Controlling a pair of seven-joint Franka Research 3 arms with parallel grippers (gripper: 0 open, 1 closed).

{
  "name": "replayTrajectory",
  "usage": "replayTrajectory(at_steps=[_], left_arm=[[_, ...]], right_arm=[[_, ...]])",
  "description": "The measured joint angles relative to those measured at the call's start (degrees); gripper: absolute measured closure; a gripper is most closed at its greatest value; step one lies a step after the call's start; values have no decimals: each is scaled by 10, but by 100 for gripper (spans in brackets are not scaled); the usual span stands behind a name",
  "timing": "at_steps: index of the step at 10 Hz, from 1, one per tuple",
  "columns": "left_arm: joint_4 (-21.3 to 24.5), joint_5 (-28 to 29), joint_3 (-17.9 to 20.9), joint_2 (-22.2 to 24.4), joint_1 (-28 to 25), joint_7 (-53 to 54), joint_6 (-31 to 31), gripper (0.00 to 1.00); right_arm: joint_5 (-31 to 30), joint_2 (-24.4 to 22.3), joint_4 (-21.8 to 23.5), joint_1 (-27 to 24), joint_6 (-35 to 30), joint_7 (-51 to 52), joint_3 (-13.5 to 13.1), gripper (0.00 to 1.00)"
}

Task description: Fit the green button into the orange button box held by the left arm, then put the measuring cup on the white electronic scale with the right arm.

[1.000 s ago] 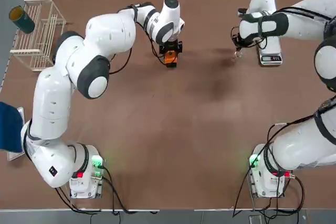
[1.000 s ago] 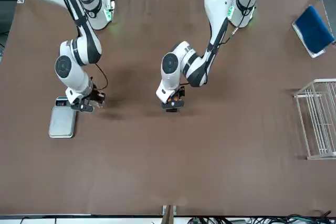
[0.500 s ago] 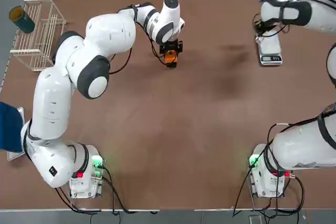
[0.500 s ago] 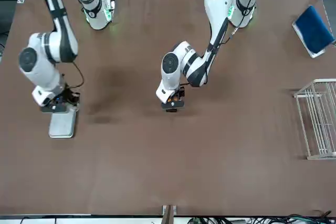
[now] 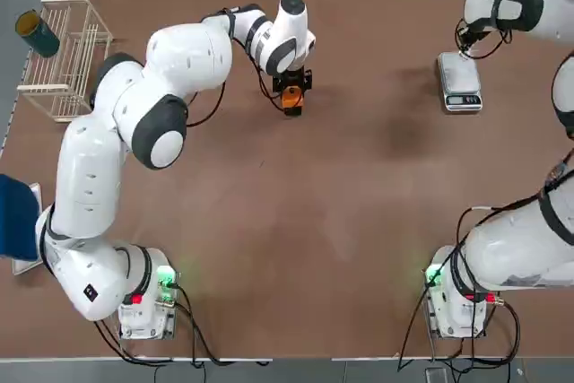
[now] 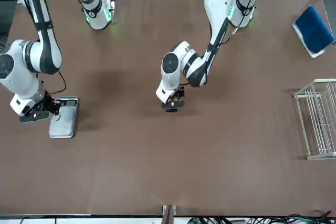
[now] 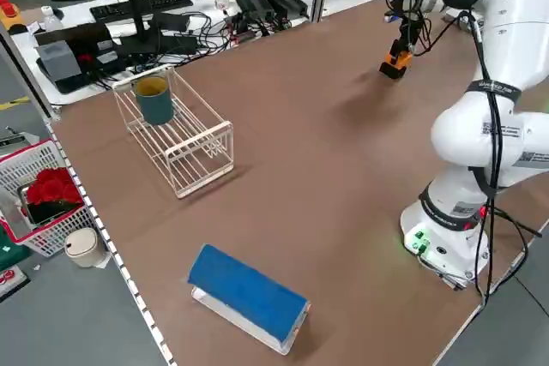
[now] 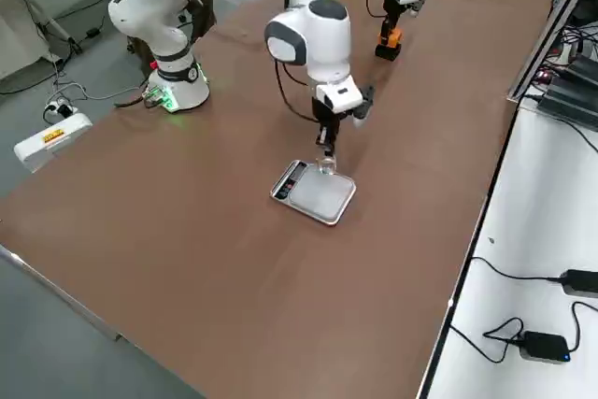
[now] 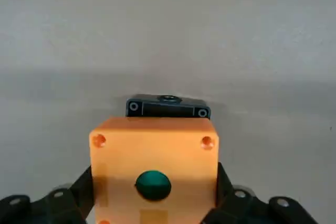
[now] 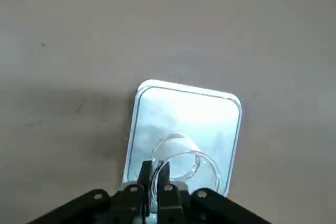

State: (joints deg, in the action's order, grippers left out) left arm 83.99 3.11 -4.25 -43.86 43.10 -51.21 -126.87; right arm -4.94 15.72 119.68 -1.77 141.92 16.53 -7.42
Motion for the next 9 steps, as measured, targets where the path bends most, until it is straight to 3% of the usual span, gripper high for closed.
replayTrajectory(at_steps=[3,9], left_arm=[[0,0,0,0,0,1,-4,13],[1,0,0,-1,0,5,-4,13]], right_arm=[[0,49,-5,0,41,20,-10,93],[0,61,-6,-1,47,22,-16,91]])
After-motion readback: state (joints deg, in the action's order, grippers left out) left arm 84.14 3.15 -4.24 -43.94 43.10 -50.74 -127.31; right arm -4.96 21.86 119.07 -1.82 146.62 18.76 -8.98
